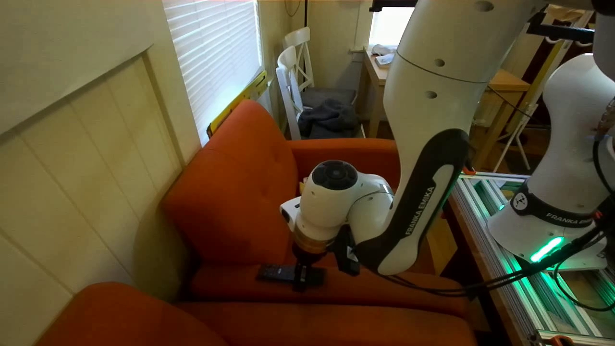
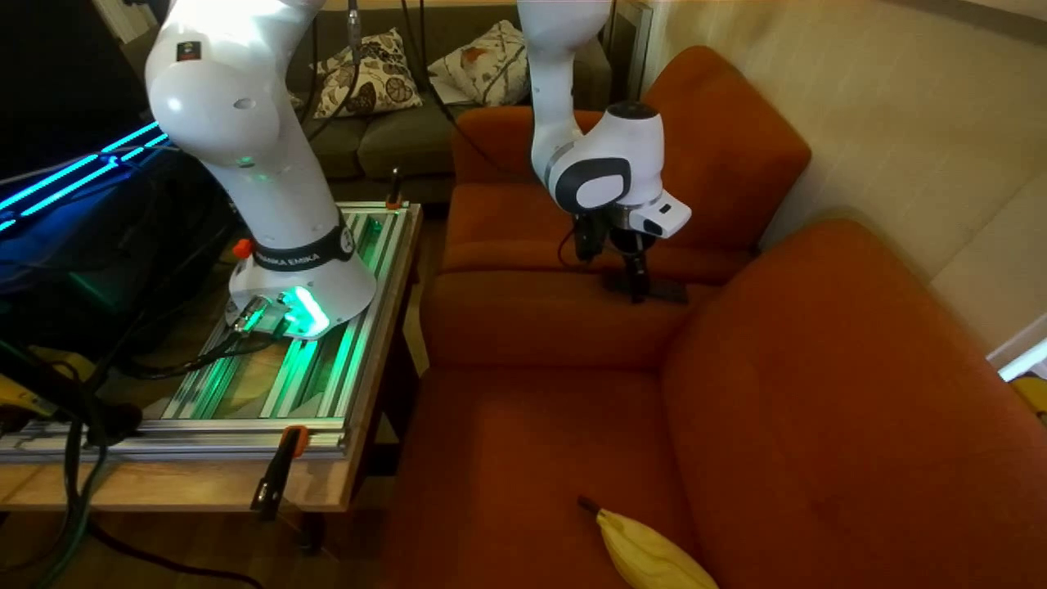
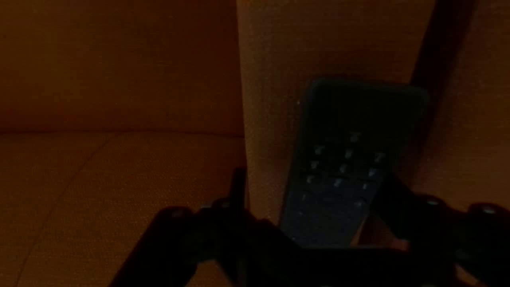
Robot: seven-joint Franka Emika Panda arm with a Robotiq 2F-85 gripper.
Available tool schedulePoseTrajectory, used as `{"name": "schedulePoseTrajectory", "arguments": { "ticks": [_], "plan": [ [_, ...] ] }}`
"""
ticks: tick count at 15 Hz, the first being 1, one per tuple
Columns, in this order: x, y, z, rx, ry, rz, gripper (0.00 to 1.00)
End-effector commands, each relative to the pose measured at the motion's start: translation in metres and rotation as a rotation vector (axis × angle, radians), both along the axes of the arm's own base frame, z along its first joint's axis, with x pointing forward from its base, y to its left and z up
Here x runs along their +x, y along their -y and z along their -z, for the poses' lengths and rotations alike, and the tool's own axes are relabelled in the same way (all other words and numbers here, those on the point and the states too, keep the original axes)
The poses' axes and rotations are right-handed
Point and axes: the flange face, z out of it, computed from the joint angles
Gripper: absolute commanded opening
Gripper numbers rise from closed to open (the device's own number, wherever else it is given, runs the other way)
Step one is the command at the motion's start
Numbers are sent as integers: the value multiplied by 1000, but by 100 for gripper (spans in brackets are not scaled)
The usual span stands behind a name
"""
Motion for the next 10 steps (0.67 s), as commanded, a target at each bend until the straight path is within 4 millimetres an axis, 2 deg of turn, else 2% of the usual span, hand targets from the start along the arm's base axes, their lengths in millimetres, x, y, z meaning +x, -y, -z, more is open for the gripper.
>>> {"name": "schedulePoseTrajectory", "arguments": {
  "ticks": [1,10],
  "plan": [
    [3,3,0,-11,7,4,100],
    [12,6,-28,34,78,21,100]
  ]
}}
